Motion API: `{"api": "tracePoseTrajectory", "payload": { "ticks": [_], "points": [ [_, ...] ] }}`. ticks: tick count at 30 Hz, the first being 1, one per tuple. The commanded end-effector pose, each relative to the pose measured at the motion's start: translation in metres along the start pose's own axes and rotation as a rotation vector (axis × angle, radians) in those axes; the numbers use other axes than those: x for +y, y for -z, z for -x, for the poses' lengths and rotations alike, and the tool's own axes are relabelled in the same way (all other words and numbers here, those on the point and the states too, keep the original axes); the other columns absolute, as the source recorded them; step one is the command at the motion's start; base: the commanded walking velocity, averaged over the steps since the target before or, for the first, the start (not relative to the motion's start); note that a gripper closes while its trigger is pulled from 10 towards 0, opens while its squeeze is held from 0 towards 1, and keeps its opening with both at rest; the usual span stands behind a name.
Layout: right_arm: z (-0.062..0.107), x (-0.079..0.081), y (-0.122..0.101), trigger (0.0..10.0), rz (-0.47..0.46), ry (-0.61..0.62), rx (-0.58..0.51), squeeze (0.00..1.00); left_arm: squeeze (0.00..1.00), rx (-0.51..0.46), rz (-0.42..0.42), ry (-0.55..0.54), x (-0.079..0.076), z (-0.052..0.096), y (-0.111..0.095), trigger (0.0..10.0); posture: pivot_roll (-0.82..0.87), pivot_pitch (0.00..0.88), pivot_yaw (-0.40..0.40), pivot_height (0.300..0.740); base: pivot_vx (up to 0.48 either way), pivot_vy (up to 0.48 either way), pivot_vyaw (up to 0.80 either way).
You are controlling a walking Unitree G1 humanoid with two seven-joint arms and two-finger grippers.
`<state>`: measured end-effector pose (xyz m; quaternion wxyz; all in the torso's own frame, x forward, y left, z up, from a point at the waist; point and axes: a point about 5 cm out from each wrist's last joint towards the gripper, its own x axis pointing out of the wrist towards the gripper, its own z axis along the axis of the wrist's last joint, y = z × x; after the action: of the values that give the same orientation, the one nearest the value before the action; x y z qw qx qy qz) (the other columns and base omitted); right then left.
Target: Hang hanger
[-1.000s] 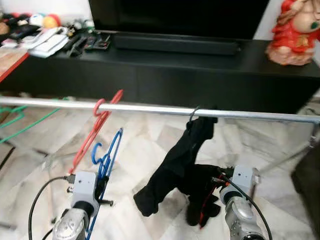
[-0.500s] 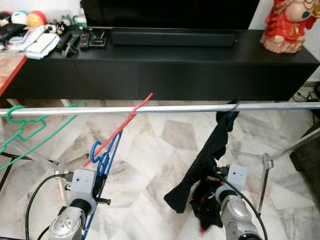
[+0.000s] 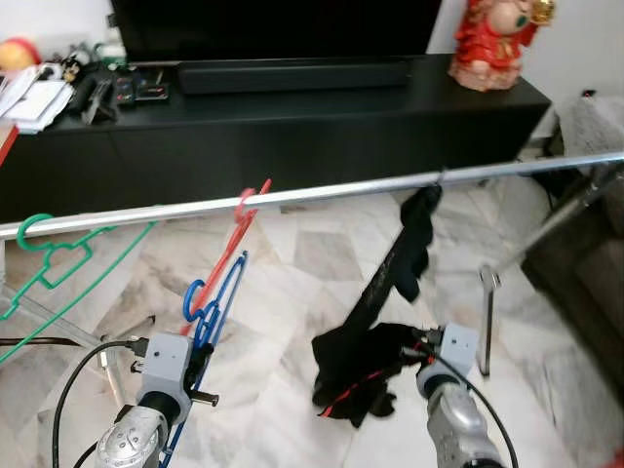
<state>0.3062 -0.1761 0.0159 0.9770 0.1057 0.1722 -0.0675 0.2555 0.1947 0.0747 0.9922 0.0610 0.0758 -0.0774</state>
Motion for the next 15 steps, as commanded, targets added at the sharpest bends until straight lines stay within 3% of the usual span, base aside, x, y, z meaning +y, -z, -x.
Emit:
{"api": "tracePoseTrajectory", "payload": {
  "ticks": [1,15],
  "points": [
    [0.0001,-0.0021,-0.0016,10.0,-0.001,0.011,-0.013,0.00,0.00,0.021,-0.010,0.006,-0.0013,0.0039,0.0047,10.0,0.07,0.182,-0.031,0.740,0.000,0.000,0.00],
    [0.0001,-0.0042,-0.0025,10.0,-0.007,0.024,-0.019,0.00,0.00,0.039,0.015,0.023,-0.0027,0.0061,0.0081,10.0,0.07,0.191,-0.028,0.740,-0.034,0.000,0.00]
  ]
}}
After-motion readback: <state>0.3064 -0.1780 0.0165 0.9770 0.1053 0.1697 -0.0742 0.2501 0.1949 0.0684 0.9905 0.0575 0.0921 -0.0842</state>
